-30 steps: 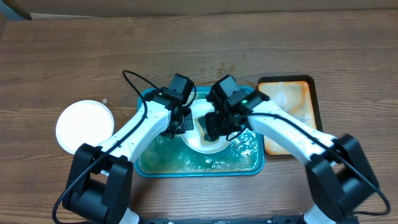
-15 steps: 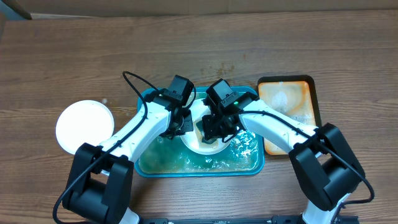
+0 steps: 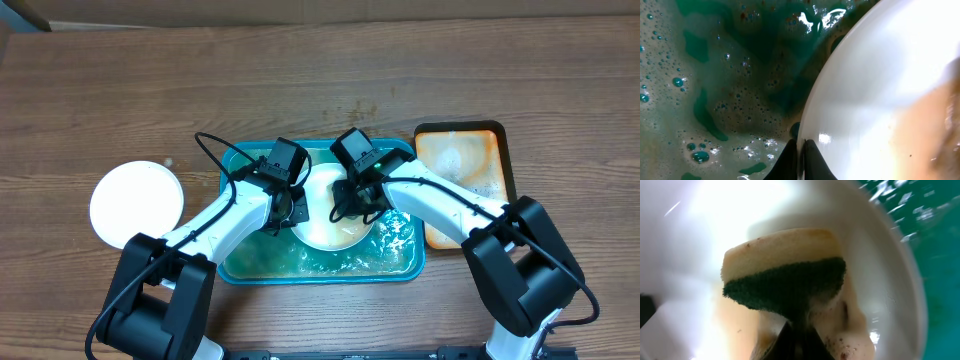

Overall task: Clean dirty plates on tray and stack at the side
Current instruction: 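Scrub the white plate with the sponge while the left gripper holds it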

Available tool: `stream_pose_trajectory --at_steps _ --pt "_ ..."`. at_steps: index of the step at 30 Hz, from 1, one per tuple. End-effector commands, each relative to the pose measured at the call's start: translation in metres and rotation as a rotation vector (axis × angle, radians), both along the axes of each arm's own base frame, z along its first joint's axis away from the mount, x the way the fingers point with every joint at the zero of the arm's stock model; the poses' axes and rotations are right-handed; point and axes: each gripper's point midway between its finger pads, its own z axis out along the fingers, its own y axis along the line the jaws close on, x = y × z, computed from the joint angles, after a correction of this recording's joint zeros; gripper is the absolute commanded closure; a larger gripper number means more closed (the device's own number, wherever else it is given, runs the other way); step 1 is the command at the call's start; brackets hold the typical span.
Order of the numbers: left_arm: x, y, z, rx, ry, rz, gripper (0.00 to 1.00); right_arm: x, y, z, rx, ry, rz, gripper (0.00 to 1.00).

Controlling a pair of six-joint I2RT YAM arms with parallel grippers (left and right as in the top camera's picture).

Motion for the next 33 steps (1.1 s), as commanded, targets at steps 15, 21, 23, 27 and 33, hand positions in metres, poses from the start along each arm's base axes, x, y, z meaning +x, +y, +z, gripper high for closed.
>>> stream_pose_trajectory --at_steps 15,21,23,27,33 --pt "-0.025 0.011 -0.019 0.047 0.084 0.0 0.96 0.065 -0.05 0.093 -0.15 -0.289 -0.059 0.96" --pt "-0.026 0.011 -0.019 0.049 0.087 0.0 0.96 0.056 -0.063 0.107 -0.161 -0.281 -0.076 0.96" --pt "-0.026 0.011 -0.019 0.05 0.088 0.0 0.96 0.051 -0.073 0.106 -0.179 -0.253 -0.087 0.96" --pt "-0.021 0.011 -0.014 0.051 0.069 0.002 0.96 0.05 -0.106 0.102 -0.223 -0.197 -0.168 0.96" --pt "-0.019 0.013 -0.01 0.061 0.059 0.005 0.96 0.043 -0.093 0.1 0.001 -0.087 -0.031 0.96"
